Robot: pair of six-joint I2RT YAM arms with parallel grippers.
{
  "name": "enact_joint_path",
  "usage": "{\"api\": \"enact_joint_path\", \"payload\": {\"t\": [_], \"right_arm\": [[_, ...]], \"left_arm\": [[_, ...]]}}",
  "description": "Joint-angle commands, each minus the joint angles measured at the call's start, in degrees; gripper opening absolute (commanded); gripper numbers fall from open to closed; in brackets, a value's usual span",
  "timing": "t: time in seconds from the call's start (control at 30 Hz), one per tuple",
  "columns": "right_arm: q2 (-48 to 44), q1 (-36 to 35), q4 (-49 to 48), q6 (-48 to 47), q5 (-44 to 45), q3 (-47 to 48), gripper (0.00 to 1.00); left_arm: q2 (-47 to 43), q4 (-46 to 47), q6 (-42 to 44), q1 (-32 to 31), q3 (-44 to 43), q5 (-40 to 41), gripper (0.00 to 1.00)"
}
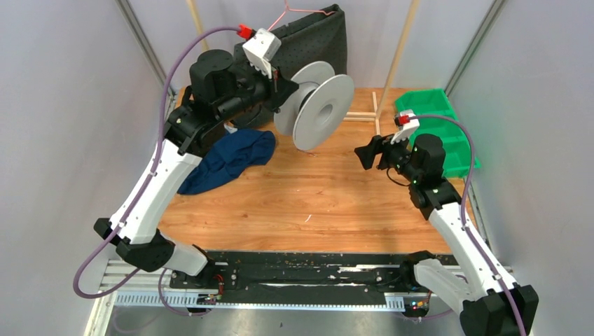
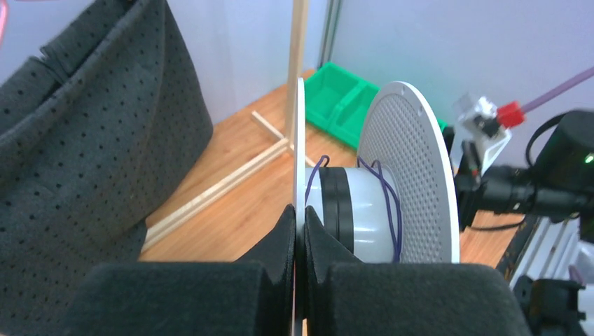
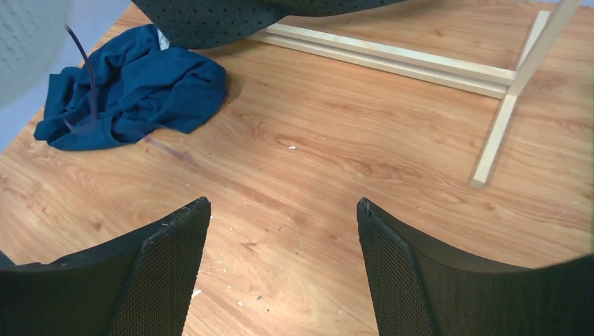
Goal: Wrap the cables
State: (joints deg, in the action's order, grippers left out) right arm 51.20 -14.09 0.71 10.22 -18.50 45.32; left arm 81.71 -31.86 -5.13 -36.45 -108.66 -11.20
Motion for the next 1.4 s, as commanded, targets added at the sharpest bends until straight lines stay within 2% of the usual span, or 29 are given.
{"api": "enact_joint_path", "payload": {"t": [0.0,0.17,0.47,0.57,0.73,0.93,1.37], "right_arm": [[-0.41,0.9,-7.75,2.34,-2.5,-1.36,0.8],[-0.83,0.9,-5.94,-0.57,-2.9,-2.08,0.8],[-0.25,0.9,-6.07,1.43,-6.11,-2.12,0.8],[-0.58,0.84,-8.72,0.15,-10.4,-3.45,0.75],[-2.64,-1.31,-11.46,-9.16,-13.01,-5.75,0.71],[-1.62,-5.11,-6.05,-20.84,-12.39,-3.25,0.72],[2.24,-8.78,-8.39,-23.47,-11.26,-1.33,0.75]], "left_arm": [[-0.34,8.36,-5.16,0.2,-3.46,1.82,0.0],[0.72,12.13,-8.56,0.23,-3.67,0.77,0.0],[1.63,16.15,-12.52,0.24,-4.36,-0.34,0.0],[1.95,15.43,-12.62,0.19,-5.16,0.89,0.0],[1.96,14.75,-12.49,0.22,-5.85,1.51,0.0],[1.92,14.53,-12.51,0.23,-6.51,0.91,0.0],[1.78,15.09,-13.17,0.21,-6.89,-0.62,0.0]]}}
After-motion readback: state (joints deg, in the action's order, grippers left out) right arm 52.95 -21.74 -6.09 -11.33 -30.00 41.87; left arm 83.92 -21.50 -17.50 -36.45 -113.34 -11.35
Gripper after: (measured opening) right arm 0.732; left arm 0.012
